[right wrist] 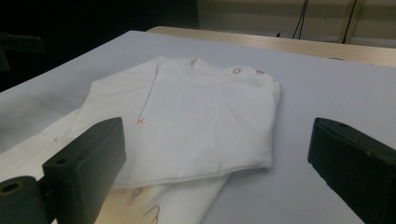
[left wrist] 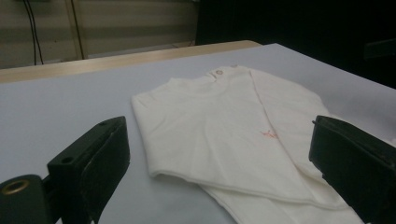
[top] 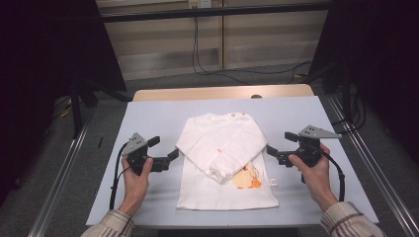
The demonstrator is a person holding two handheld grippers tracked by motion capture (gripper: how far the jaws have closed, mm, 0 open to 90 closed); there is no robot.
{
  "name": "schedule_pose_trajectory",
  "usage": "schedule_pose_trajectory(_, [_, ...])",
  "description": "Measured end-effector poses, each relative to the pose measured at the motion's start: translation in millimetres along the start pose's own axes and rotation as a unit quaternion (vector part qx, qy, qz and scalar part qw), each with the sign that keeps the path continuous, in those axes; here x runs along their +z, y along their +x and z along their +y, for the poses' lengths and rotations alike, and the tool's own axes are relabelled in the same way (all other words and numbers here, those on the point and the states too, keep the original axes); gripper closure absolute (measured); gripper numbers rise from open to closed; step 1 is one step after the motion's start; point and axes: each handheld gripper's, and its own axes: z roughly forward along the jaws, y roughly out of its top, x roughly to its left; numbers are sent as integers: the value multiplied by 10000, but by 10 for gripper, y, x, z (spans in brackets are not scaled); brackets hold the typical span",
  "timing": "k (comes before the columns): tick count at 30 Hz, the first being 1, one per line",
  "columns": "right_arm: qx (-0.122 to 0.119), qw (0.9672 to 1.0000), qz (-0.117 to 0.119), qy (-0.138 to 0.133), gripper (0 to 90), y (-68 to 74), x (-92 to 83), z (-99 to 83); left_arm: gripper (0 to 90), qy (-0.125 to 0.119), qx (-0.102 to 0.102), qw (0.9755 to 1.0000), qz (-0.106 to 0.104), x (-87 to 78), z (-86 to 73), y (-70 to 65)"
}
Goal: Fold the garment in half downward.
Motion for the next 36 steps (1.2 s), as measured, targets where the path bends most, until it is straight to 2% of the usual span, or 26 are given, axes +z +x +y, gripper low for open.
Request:
schedule_pose_trajectory(2, [-17,10000,22,12,40,-14,25,30,40,-2,45,10000,24,36,58,31])
schedule_pose_trajectory(4, [-24,10000,25,13,40,-29,48,62,37,-74,171,9998,99,75,124,34])
schedule_pose_trajectory(6, [-81,10000,20,42,40,-40,76,99,36,-10,326,9994,62,121,183,36])
schedule_pose_trajectory(9, [-148,9999,18,66,41,-75,126,150,30,-92,198,9998,-30,206,252,55])
schedule_pose_trajectory(14, [-205,9994,8,279,50,-150,216,258,29,83,237,9997,-58,354,352,108])
schedule_pose_trajectory(16, [-200,9994,2,280,56,-185,252,288,27,121,241,9996,-72,402,379,143])
schedule_pose_trajectory(20, [-248,9987,-24,437,68,-243,348,331,27,232,203,9995,2,511,413,207])
schedule_pose_trajectory(22, [-255,9986,-43,466,70,-264,395,346,26,214,115,9997,5,559,427,252])
schedule_pose_trajectory(28, [-395,9975,-78,588,112,-351,571,423,26,235,114,9996,85,682,490,373])
schedule_pose_trajectory(31, [-344,9975,-82,614,122,-416,669,450,25,185,-34,9998,99,749,470,432])
schedule_pose_trajectory(33, [-353,9974,-60,630,150,-453,724,459,24,272,-45,9995,155,802,462,461])
schedule_pose_trajectory(35, [-334,9966,-55,754,153,-486,772,476,25,323,-128,9993,156,845,469,475])
schedule_pose_trajectory(36, [-338,9963,-58,787,154,-504,794,488,25,357,-71,9992,178,859,486,480])
